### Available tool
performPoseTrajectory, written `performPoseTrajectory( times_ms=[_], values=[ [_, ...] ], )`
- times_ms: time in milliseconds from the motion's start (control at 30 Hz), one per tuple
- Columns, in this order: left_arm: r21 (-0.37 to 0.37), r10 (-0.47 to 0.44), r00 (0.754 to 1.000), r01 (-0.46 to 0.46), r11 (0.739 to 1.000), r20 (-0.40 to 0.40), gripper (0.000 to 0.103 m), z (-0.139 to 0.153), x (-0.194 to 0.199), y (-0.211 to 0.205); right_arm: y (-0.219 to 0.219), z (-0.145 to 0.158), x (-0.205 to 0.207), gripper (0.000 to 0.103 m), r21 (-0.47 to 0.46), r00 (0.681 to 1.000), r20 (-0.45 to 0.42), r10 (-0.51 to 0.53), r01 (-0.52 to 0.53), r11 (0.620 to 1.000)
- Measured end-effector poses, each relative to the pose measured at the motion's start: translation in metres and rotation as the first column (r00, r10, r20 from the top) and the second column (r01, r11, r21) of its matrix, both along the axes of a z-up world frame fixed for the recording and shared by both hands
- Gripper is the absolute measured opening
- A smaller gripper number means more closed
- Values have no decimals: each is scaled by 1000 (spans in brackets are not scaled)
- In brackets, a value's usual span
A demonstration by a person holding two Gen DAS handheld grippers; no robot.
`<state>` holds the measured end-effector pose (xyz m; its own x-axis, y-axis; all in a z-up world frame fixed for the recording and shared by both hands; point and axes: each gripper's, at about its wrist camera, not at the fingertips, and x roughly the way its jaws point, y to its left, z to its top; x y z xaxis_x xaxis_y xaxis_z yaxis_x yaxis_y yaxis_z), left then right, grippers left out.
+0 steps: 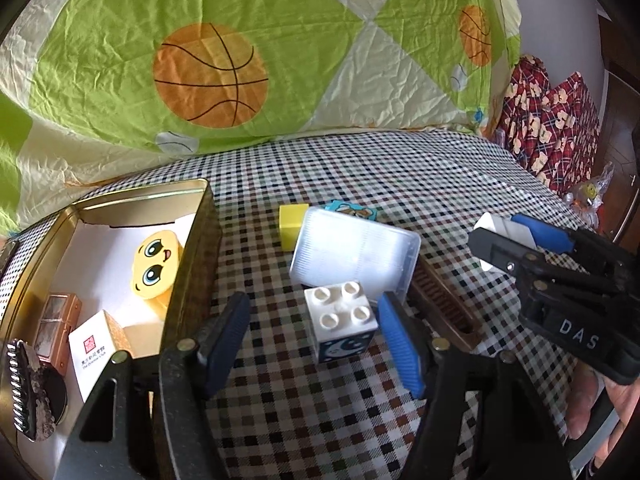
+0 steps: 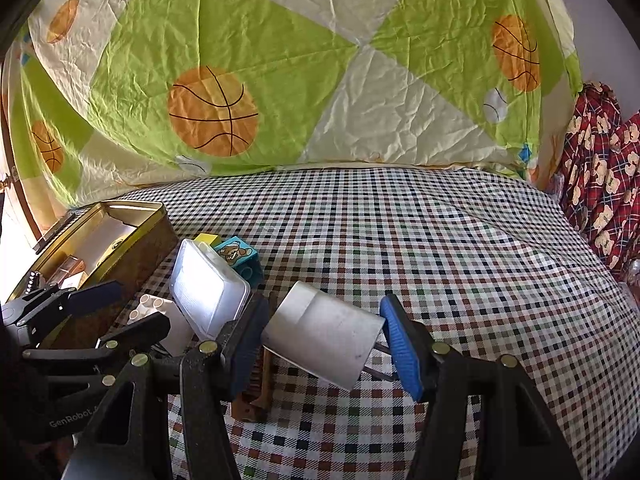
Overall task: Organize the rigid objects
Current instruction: 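Close the left tool on the white Duplo block with sun sticker and lift it, then carry the Duplo block in the left tool and cup in the right toward the tin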
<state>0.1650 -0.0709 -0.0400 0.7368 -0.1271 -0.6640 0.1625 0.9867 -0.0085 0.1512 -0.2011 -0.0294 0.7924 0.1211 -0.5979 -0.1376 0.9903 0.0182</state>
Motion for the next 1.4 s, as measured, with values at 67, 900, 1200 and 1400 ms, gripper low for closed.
performPoseTrajectory(
  times_ms=[67,900,1200,1400],
  values=[
    [24,-27,1000,27,999,3,67,0,-1,-10,0,0,0,60,-4,1000,2,-2,2,1000],
    [-34,-24,999,25,999,37,31,6,-2,-3,2,5,-12,60,-7,997,77,17,-17,1000],
    [-51,-17,998,20,998,66,31,9,-5,0,3,8,-15,60,0,995,99,25,-25,1000],
    [-61,-14,997,19,998,79,31,11,-8,2,2,8,-17,60,7,994,109,22,-23,1000]
  ],
)
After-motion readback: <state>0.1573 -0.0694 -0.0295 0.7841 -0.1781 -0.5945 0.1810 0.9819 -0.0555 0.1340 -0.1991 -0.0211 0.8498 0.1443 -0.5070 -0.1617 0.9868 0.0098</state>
